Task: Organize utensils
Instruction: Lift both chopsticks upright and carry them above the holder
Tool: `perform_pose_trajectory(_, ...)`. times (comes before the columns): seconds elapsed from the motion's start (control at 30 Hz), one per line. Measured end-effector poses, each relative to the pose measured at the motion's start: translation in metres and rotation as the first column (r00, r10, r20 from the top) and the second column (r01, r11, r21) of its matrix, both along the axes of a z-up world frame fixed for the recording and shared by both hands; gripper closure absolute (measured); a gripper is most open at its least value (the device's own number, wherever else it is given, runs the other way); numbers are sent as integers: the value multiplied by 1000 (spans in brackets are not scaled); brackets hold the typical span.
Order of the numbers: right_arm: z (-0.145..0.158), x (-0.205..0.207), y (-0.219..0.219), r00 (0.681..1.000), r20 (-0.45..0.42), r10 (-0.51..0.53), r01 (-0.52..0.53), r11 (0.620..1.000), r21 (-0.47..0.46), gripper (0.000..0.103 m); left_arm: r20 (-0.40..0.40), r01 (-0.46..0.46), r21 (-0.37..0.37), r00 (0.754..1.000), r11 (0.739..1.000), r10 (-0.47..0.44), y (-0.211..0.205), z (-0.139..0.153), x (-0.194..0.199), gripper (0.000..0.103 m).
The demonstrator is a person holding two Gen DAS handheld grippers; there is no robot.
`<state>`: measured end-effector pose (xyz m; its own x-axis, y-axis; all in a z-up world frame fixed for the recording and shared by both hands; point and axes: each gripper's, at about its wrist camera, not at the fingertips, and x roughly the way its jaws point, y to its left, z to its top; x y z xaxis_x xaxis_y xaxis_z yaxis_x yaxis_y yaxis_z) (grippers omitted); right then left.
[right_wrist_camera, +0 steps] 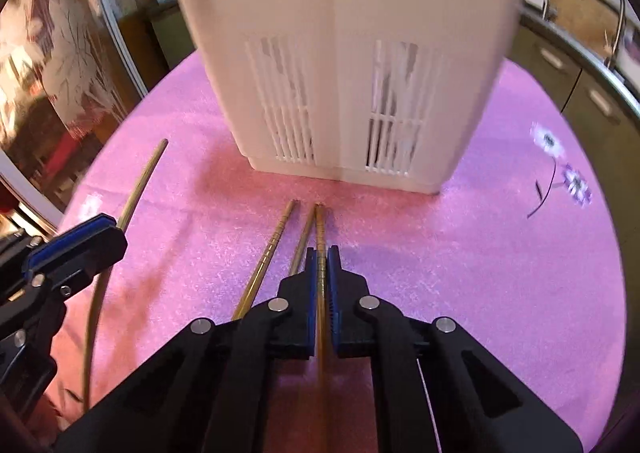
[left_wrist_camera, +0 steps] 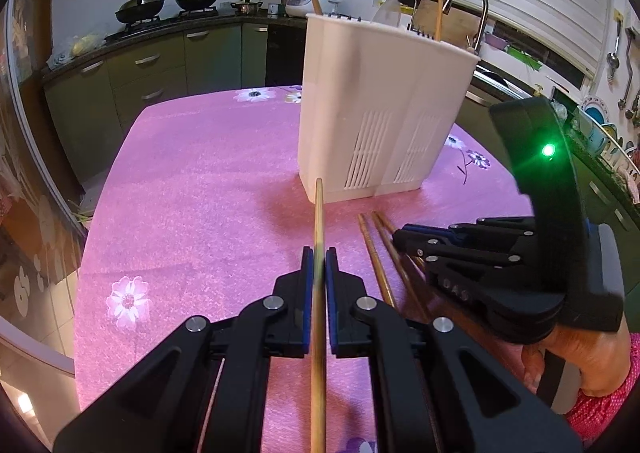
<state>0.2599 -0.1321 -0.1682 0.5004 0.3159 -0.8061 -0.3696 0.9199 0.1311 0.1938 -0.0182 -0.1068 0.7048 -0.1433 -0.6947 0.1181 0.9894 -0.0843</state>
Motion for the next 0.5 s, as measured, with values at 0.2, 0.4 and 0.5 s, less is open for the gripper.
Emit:
perform_pose_trajectory(0.2,43,-17,-35,997,78,-15,5,991,136,97,22,6,-7,1000,1000,-6,-2,11,-2,97)
perform_pose_trajectory(0.4,88,-41,-69,987,157,-37,-3,969,246,97,61,22,-14,998,1000,-22,-8,31,-9,97)
perform_pose_trajectory(0.5,105,-51,-88,981,186,-50,-7,956,292,97,84,34,-24,996,999,-31,-10,44,-13,97)
